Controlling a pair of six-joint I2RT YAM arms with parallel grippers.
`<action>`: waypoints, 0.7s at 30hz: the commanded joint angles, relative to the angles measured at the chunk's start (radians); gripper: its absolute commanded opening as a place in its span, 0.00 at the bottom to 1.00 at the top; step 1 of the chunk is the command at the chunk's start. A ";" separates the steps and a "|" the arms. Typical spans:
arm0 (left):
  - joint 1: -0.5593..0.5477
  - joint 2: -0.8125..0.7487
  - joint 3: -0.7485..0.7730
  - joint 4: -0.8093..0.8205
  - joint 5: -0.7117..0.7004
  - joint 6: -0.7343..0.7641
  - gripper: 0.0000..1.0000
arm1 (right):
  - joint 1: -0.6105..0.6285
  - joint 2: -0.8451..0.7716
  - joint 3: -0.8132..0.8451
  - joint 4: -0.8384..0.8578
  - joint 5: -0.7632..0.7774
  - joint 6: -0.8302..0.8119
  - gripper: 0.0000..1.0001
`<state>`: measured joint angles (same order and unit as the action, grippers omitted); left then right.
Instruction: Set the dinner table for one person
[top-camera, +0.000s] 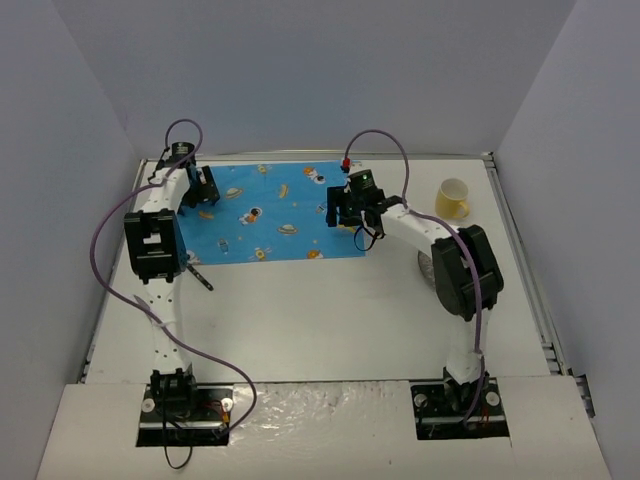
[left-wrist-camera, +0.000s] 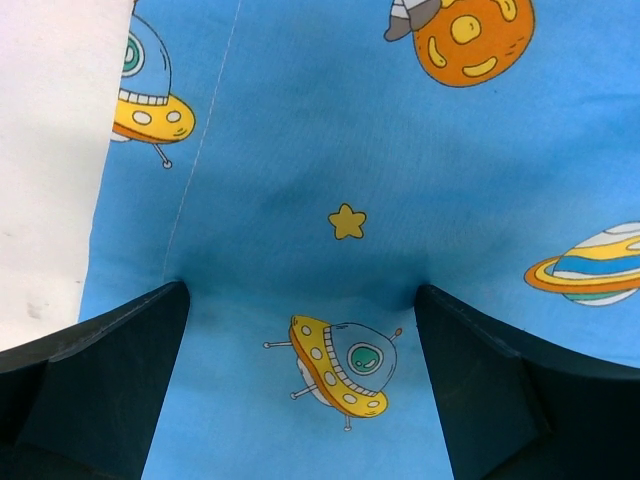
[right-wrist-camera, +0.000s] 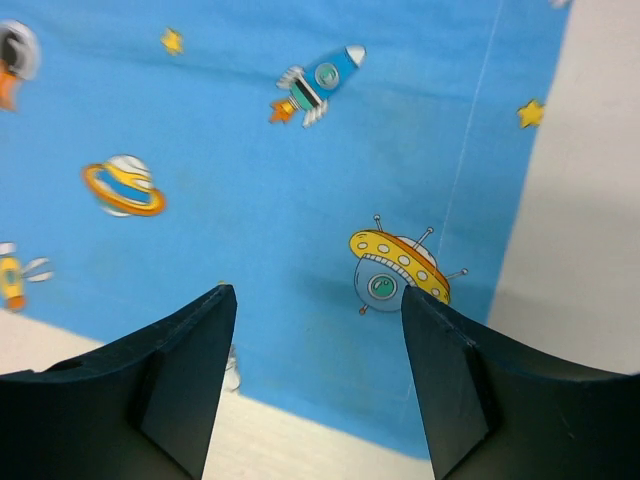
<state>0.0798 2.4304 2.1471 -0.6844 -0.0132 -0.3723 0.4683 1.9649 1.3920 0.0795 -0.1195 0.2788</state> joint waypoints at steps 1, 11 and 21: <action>0.052 -0.134 0.019 0.067 0.077 0.094 0.92 | -0.002 -0.262 -0.091 0.038 -0.037 -0.039 0.65; 0.134 0.001 0.202 -0.004 0.125 0.182 0.84 | 0.001 -0.544 -0.328 0.037 -0.064 -0.042 0.72; 0.157 0.052 0.212 -0.011 0.224 0.208 0.67 | 0.001 -0.630 -0.421 0.038 -0.073 -0.029 0.73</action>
<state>0.2347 2.5062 2.3357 -0.6968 0.1464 -0.1914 0.4683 1.3823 0.9755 0.0746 -0.1744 0.2451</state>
